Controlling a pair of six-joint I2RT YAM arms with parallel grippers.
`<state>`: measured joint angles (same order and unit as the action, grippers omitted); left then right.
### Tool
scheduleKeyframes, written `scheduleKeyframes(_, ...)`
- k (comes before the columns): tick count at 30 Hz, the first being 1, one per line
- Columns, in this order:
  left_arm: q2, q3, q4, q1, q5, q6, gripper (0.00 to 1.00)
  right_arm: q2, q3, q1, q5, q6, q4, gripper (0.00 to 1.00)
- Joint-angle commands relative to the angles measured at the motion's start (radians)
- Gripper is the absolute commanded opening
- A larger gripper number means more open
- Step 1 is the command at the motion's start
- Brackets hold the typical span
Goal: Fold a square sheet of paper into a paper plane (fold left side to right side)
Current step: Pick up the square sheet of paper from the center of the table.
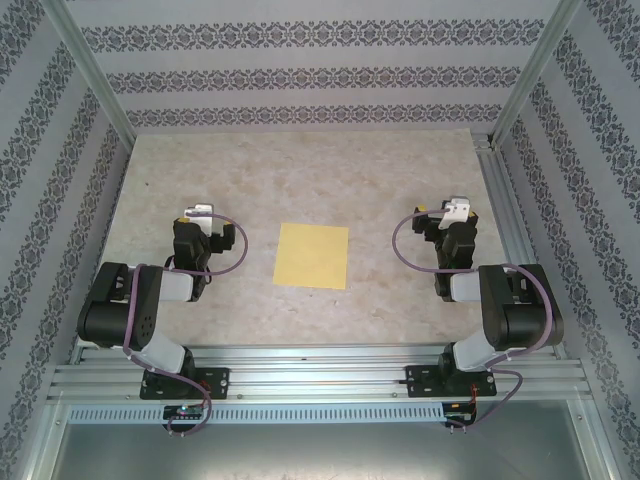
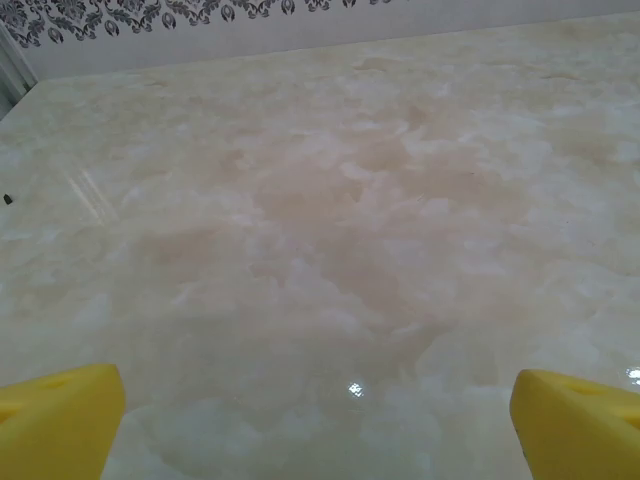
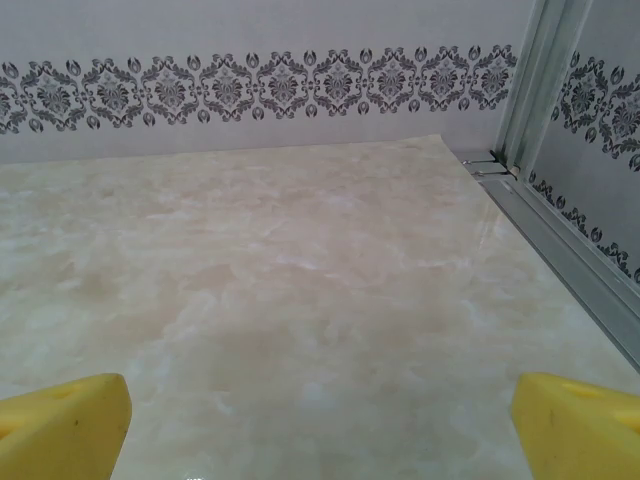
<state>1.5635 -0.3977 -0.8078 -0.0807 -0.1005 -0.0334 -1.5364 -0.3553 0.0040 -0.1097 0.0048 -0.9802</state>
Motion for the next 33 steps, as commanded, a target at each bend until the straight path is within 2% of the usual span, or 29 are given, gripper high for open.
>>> scheduleKeyframes(1, -0.002, -0.012, -0.036, 0.007, 0.023, 0.007, 1.00, 0.000, -0.004, -0.007, 0.019, -0.005, -0.015, 0.98)
scheduleKeyframes(15, -0.003, -0.012, -0.036, 0.007, 0.022, 0.007, 1.00, 0.002, -0.003, -0.028, 0.044, 0.018, -0.016, 0.98)
scheduleKeyframes(17, -0.037, -0.035, 0.024, 0.007, 0.002, 0.016, 1.00, 0.035, 0.007, -0.030, 0.028, 0.027, -0.023, 0.98)
scheduleKeyframes(18, -0.086, -0.075, 0.134, 0.008, 0.000, 0.021, 1.00, 0.078, 0.007, -0.031, 0.016, 0.028, -0.001, 0.98)
scheduleKeyframes(20, -0.168, -0.228, 0.502, 0.007, -0.022, 0.086, 1.00, 0.195, 0.007, -0.030, -0.007, 0.039, 0.135, 0.98)
scheduleKeyframes(22, -0.198, -0.366, 0.767, 0.007, 0.021, 0.144, 1.00, 0.324, -0.041, -0.027, -0.006, 0.074, 0.385, 0.98)
scheduleKeyframes(25, -0.251, -0.427, 0.902, 0.007, 0.120, 0.241, 1.00, 0.453, -0.134, -0.003, 0.033, 0.138, 0.685, 0.98)
scheduleKeyframes(28, -0.331, -0.424, 0.981, 0.006, 0.214, 0.323, 1.00, 0.518, -0.235, 0.056, 0.079, 0.199, 0.940, 0.98)
scheduleKeyframes(30, -0.391, -0.401, 1.022, 0.006, 0.262, 0.389, 1.00, 0.535, -0.293, 0.111, 0.111, 0.242, 1.068, 0.98)
scheduleKeyframes(33, -0.446, -0.360, 1.076, 0.001, 0.396, 0.466, 1.00, 0.519, -0.368, 0.215, 0.150, 0.300, 1.205, 0.98)
